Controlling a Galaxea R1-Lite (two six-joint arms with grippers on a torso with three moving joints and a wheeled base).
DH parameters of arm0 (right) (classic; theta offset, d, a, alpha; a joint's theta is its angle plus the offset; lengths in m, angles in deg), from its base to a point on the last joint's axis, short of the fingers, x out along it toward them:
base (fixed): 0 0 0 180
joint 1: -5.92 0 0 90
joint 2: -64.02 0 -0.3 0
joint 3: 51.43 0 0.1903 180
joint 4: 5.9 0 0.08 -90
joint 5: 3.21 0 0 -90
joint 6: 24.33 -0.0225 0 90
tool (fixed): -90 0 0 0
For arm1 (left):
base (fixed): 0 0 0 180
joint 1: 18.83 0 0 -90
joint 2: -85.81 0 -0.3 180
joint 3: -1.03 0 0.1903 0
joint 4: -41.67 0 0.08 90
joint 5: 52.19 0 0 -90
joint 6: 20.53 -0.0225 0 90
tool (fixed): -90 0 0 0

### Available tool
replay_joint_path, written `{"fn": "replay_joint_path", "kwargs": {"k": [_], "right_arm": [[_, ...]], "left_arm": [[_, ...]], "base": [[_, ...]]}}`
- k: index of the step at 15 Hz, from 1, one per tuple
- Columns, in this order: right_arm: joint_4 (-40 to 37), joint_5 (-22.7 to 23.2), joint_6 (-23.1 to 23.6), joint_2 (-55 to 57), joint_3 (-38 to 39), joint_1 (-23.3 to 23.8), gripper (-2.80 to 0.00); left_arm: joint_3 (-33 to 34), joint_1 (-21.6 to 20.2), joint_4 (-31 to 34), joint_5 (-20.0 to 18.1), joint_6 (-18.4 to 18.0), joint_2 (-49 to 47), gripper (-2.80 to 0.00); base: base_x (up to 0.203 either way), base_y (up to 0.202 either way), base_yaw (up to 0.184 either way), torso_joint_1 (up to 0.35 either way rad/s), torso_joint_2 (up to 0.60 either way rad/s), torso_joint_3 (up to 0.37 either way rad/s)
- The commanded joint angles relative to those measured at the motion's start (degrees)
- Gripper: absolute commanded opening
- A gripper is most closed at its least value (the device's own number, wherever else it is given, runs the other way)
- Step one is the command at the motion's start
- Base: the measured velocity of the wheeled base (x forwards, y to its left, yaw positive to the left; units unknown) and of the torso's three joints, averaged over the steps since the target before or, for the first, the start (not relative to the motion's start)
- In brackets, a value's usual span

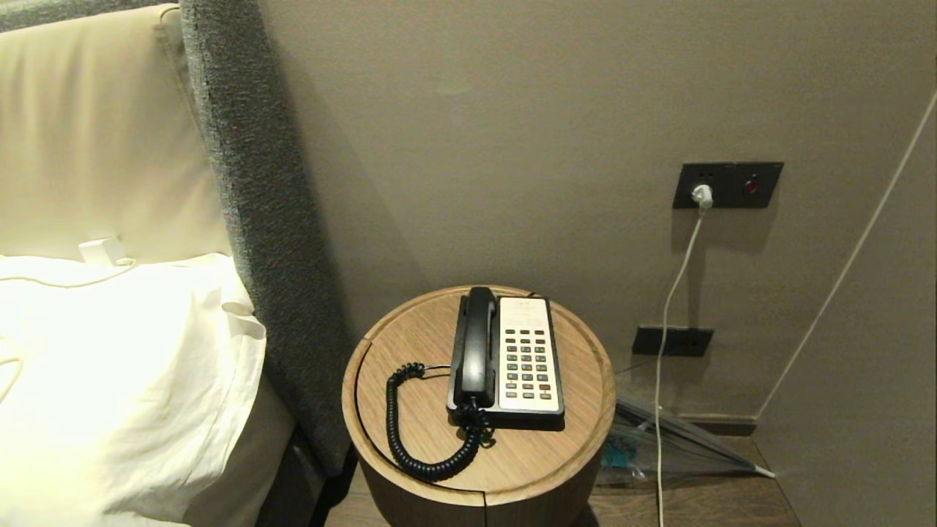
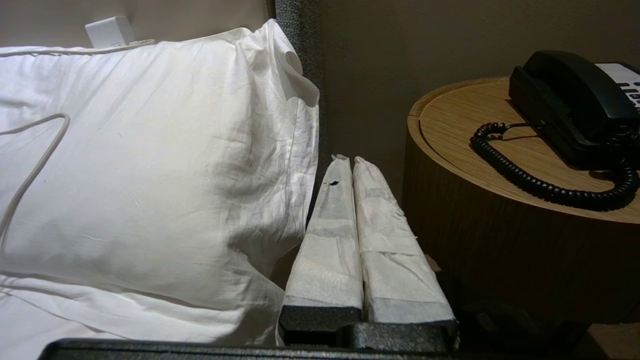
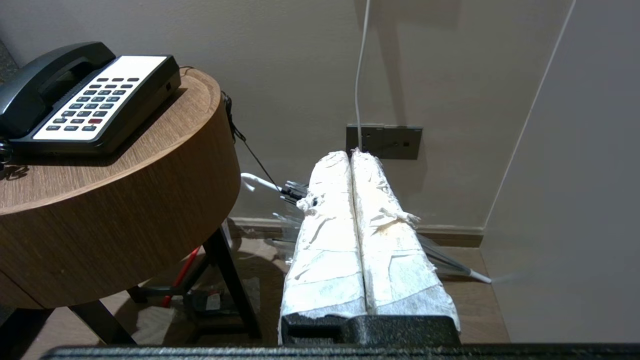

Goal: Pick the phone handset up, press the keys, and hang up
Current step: Pick up the desk phone handset

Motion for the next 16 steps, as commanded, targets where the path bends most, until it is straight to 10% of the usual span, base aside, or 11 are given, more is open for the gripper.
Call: {"fn": "replay_joint_path", "kwargs": {"k": [1,16], "right_arm": [[0.1,0.0,0.0,0.1,1.2,0.0,-2.80],[0.0,0.0,0.0,0.1,1.2,0.0,-2.80]], "left_arm": [[2.3,0.0,-0.1,-0.1,0.0,-0.1,-2.80],[2.3,0.0,-0.2,0.7,4.8,-0.1,-2.80]], "base": [[0.000,0.000,0.000,0.000,0.00,0.000],[0.000,0.000,0.000,0.000,0.00,0.000]]}}
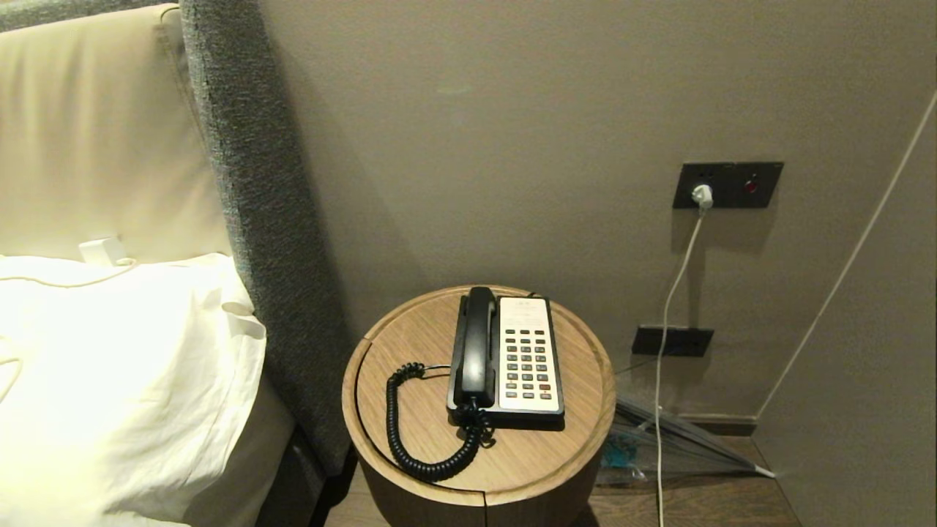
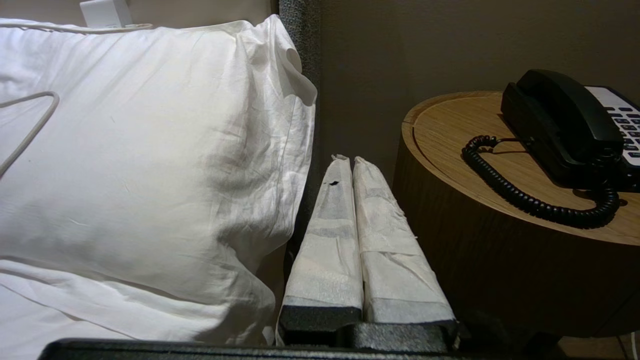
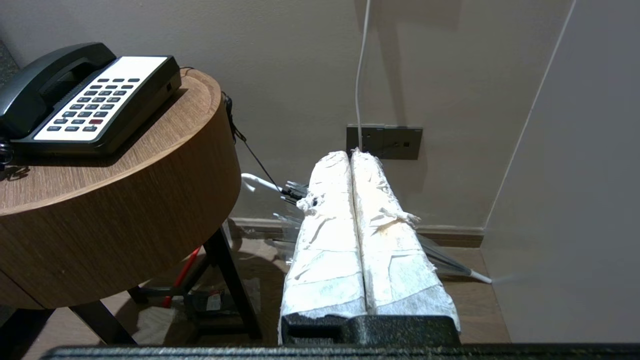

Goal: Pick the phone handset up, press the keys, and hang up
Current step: Pick up the desk phone handset

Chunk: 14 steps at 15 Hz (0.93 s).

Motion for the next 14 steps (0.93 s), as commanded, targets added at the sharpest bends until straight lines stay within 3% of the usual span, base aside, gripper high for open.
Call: {"fn": "replay_joint_path", "kwargs": {"k": [1,12,14], "right_arm": [[0.1,0.0,0.0,0.1,1.2,0.0,-2.80],[0.0,0.0,0.0,0.1,1.2,0.0,-2.80],[0.1,0.0,0.0,0.1,1.2,0.0,-2.80]], "left_arm": [[2.3,0.0,-0.1,0.0,0.0,-0.1,-2.80],[1.6,0.0,-0.4,0.0,-0.1,-0.1,-2.80],[-6.9,0.0,1.8,-1.6,-0.3,-2.5,-2.80]], "base": [[0.000,0.000,0.000,0.000,0.00,0.000],[0.000,0.000,0.000,0.000,0.00,0.000],[0.000,0.000,0.000,0.000,0.00,0.000]]}}
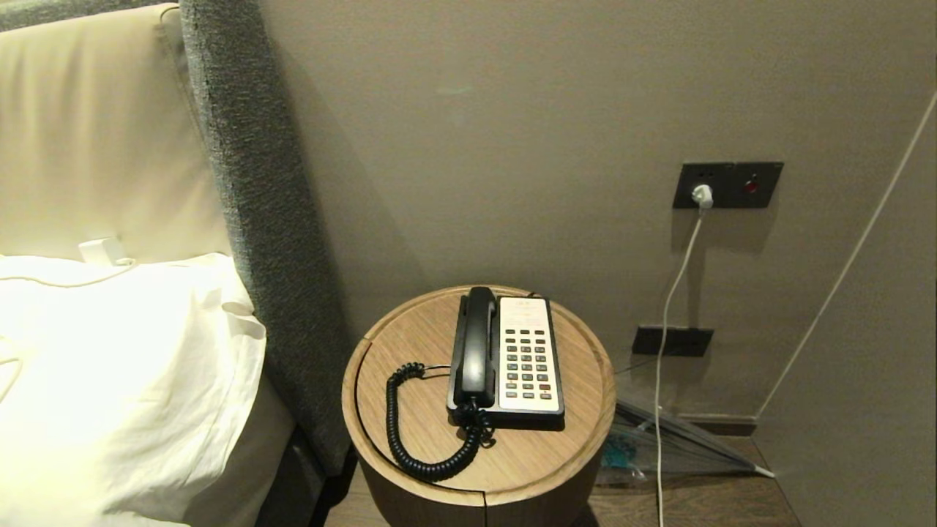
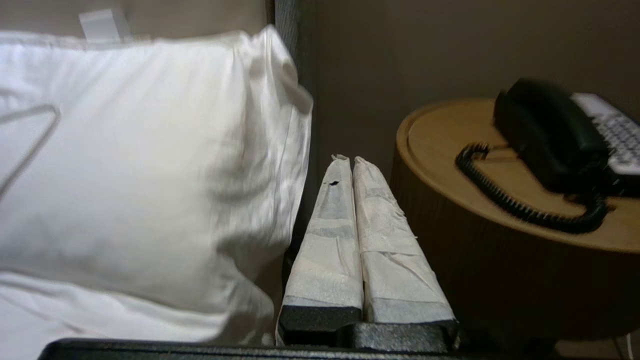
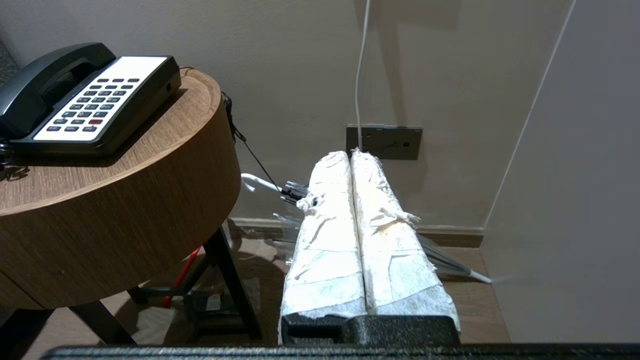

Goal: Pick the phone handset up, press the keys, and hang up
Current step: Pick up the desk phone handset

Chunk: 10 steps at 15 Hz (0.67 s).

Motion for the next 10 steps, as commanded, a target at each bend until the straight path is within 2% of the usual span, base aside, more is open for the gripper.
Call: {"fn": "replay_joint_path", "kwargs": {"k": [1,4,6,8,10], "right_arm": [[0.1,0.0,0.0,0.1,1.2,0.0,-2.80],[0.1,0.0,0.0,0.1,1.2,0.0,-2.80],[0.1,0.0,0.0,0.1,1.2,0.0,-2.80],[0.1,0.0,0.0,0.1,1.2,0.0,-2.80],[0.1,0.0,0.0,0.1,1.2,0.0,-2.80]], "left_arm": [[-11.7,0.0,3.3,-2.1,-0.1,-5.1,-2.80],[-37.9,0.1,13.3,-7.7,1.5,-25.2,-2.80],[-53.0,0.3,19.9,-13.7,4.2,-42.1,-2.80],[-65.3,1.9,25.7,-18.4,6.4,-57.9,-2.80],[-73.4,5.9,29.2,-21.1,8.1,-70.7,-2.80]], "base": [[0.000,0.000,0.000,0.000,0.00,0.000],[0.000,0.000,0.000,0.000,0.00,0.000],[0.000,0.000,0.000,0.000,0.00,0.000],[0.000,0.000,0.000,0.000,0.00,0.000],[0.000,0.000,0.000,0.000,0.00,0.000]]}}
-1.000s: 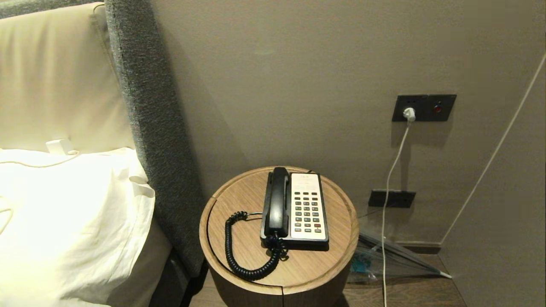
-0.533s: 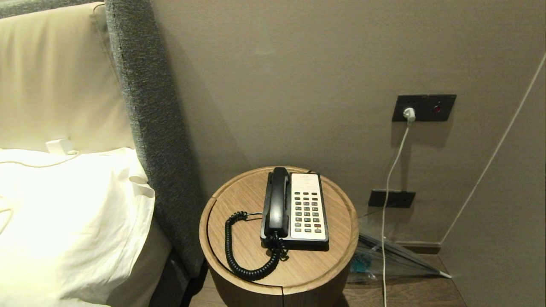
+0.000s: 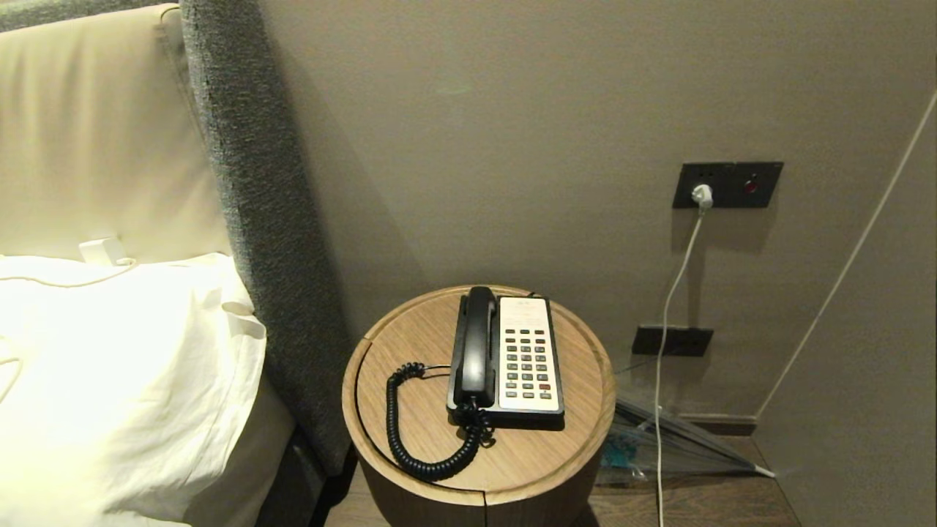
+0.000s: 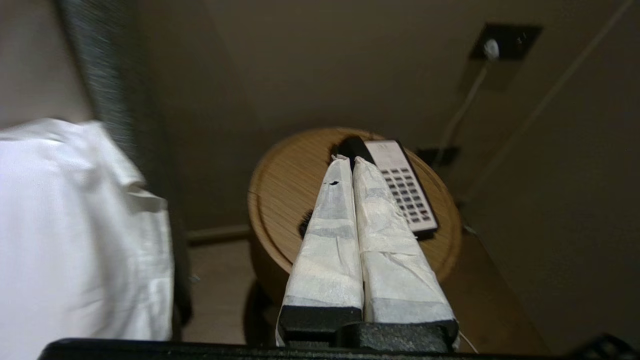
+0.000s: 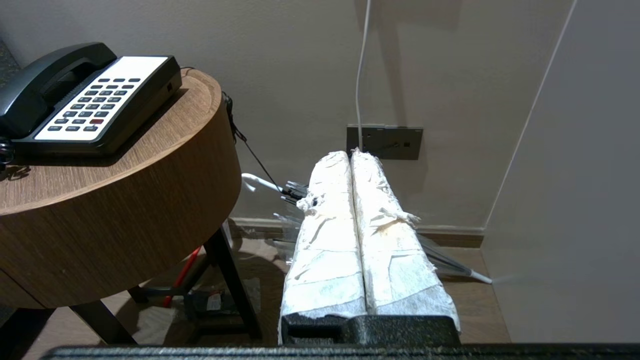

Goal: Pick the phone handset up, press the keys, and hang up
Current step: Pick up the desk phone handset

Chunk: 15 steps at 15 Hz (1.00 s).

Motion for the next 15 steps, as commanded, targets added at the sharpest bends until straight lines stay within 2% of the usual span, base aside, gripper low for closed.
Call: {"fn": "replay_joint_path", "kwargs": {"k": [1,4,6,8,11,12,15], "right_arm": [[0.1,0.0,0.0,0.1,1.2,0.0,-2.80],[0.1,0.0,0.0,0.1,1.2,0.0,-2.80],[0.0,0.0,0.0,0.1,1.2,0.0,-2.80],[0.0,0.0,0.0,0.1,1.2,0.0,-2.80],[0.1,0.0,0.0,0.1,1.2,0.0,-2.80],[0.0,0.0,0.0,0.1,1.2,0.0,-2.80],[0.0,0.0,0.0,0.1,1.2,0.0,-2.80]], "left_arm": [[-9.6,6.4,2.8,-1.2,1.6,-22.3,-2.80],[-15.7,20.5,4.9,1.9,4.4,-33.5,-2.80],[-17.9,25.7,5.4,6.0,6.1,-38.5,-2.80],[-18.6,28.3,5.5,9.4,7.8,-41.4,-2.80],[-18.9,30.0,5.6,13.5,8.0,-44.2,-2.80],[-19.1,30.5,5.5,15.2,7.9,-45.4,0.00],[-21.8,31.6,5.6,19.1,7.8,-49.0,0.00]], "base": [[0.000,0.000,0.000,0.000,0.00,0.000],[0.000,0.000,0.000,0.000,0.00,0.000],[0.000,0.000,0.000,0.000,0.00,0.000],[0.000,0.000,0.000,0.000,0.00,0.000],[0.000,0.000,0.000,0.000,0.00,0.000],[0.000,0.000,0.000,0.000,0.00,0.000],[0.000,0.000,0.000,0.000,0.00,0.000]]}}
